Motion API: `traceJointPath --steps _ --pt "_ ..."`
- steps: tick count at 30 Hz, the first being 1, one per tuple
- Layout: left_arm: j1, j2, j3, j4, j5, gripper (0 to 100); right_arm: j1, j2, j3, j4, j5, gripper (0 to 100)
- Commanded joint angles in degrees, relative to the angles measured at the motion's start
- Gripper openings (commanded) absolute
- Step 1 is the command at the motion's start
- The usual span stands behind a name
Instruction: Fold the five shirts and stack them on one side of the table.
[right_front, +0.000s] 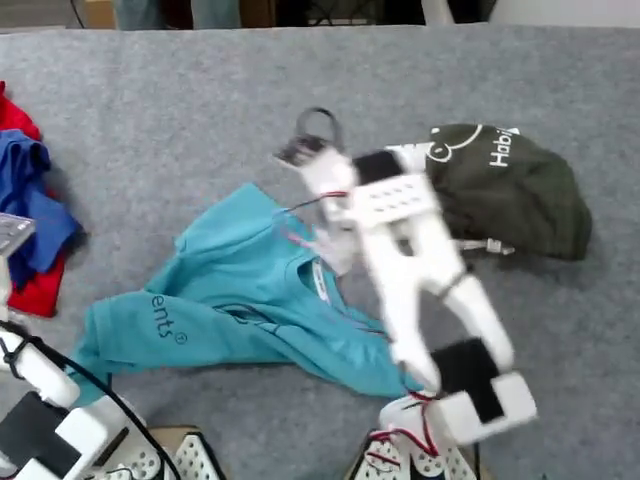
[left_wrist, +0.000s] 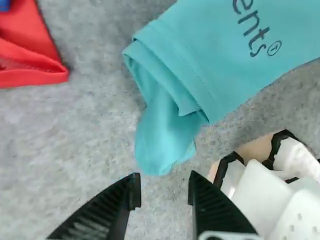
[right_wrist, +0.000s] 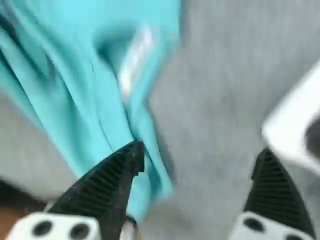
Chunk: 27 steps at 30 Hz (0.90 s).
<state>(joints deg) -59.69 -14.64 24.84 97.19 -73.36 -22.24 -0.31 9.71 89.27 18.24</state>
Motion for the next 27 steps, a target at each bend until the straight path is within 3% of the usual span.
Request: traceJointPath --steps 1,4,8,13,15,18,22,27 --pt "-0.40 -0.79 -6.20 3.60 2.46 18 -6.86 7.69 -13.49 -4.22 -8.00 24.0" --pt "0.40 -0.26 -8.13 3.52 7.91 17 -7.82 19.12 -22.90 -7.12 -11.16 20.2" --pt "3.56 -0.18 -6.37 3.43 17.05 17 -7.65 36.18 -34.68 -7.21 -15.74 26.4" --pt "4.79 -0.35 -4.35 3.43 18.11 17 -7.74 53.32 -51.03 2.46 -16.00 30.2" --pt "4.70 -0.44 -4.09 3.43 18.02 17 -7.56 58.07 -58.24 8.00 -16.00 22.6" --pt "4.70 -0.26 -4.00 3.43 17.93 17 -5.45 62.37 -66.07 12.13 -16.35 3.1" --pt "4.70 -0.26 -4.26 3.43 17.85 17 -2.11 60.00 -60.53 12.04 -15.91 1.5" --pt "4.62 -0.26 -3.91 0.70 17.85 17 0.70 49.36 -38.02 11.96 -11.08 1.5"
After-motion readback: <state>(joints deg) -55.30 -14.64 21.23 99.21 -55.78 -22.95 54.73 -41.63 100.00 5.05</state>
